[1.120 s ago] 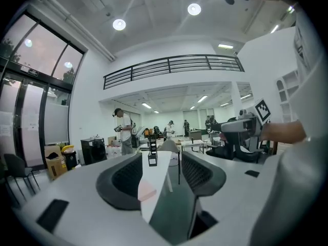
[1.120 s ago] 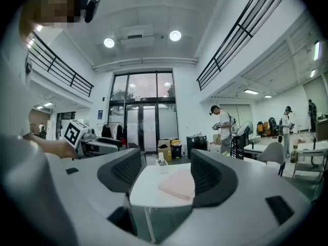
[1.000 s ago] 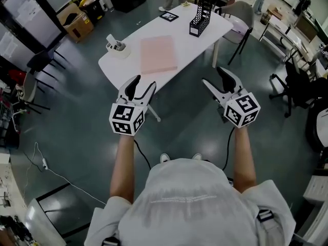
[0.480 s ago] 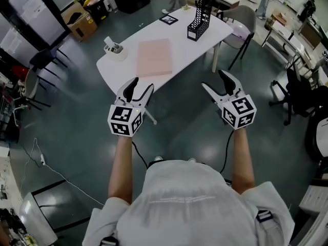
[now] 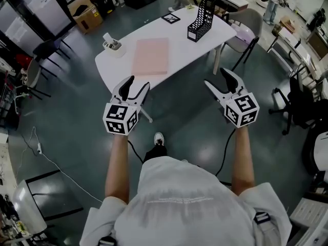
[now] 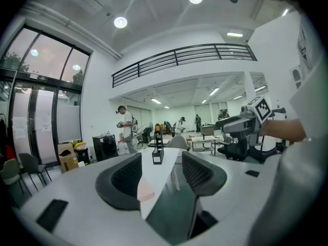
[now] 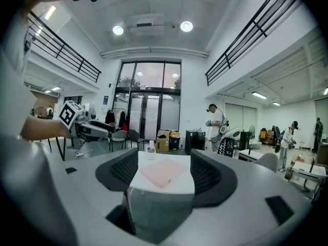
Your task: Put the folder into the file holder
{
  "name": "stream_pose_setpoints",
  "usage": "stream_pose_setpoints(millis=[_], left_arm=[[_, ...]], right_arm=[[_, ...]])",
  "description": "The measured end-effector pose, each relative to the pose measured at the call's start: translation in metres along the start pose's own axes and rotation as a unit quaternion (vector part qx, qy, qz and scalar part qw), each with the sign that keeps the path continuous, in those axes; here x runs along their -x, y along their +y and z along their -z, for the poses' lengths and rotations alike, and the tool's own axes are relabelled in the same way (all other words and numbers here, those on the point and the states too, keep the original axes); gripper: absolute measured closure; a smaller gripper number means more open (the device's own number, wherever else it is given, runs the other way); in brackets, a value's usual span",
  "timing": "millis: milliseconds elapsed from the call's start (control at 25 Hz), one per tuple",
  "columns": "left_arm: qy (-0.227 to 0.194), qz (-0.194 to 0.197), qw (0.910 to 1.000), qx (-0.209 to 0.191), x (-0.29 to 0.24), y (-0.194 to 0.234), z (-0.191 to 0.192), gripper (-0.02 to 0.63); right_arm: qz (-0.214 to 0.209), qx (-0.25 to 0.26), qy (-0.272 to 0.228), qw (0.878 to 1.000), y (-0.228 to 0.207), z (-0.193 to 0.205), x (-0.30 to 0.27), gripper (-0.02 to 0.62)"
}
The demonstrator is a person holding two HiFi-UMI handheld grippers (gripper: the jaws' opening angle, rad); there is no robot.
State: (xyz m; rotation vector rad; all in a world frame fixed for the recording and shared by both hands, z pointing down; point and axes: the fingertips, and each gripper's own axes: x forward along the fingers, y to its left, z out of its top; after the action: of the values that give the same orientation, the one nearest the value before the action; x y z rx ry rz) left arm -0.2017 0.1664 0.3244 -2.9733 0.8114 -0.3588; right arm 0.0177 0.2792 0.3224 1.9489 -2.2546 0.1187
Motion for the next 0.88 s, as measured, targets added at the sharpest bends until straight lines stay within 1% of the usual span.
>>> stream_pose_setpoints(millis=[240,360,520,600,720,800,880], left_arm=[[-0.008,-0.005,0.9999,0.006,-0.030,0.022,-0.004,0.333],[-0.017,-0.003,0.9998,0.010,-0.053,0.042,-0.003,0.308],[-0.029,0.002,0.9994,0.018,-0.095,0.080,0.000,0.282],[-0.041,0.001,0.9987,0.031,-0.116,0.101,-0.002,0.282],[-0.062,-0.001,0.9965,0.056,-0.142,0.136,-0.008,0.278],[-0.063,-0.004,0.9960,0.064,-0.160,0.162,-0.008,0.276],[-0.050,-0.006,0.9968,0.062,-0.181,0.185,-0.002,0.276]], right_arm=[[0.002,0.003,-0.003,1.000,-0.023,-0.002,-0.028,0.278],[0.003,0.001,-0.005,1.000,-0.036,-0.004,-0.054,0.273],[0.009,0.009,0.002,1.000,-0.061,-0.010,-0.102,0.268],[0.013,0.011,0.007,1.000,-0.076,-0.014,-0.128,0.269],[0.007,0.010,0.015,1.000,-0.092,-0.023,-0.175,0.269],[0.001,0.013,0.019,1.000,-0.100,-0.029,-0.209,0.270],[-0.005,0.016,0.024,1.000,-0.108,-0.033,-0.241,0.270]])
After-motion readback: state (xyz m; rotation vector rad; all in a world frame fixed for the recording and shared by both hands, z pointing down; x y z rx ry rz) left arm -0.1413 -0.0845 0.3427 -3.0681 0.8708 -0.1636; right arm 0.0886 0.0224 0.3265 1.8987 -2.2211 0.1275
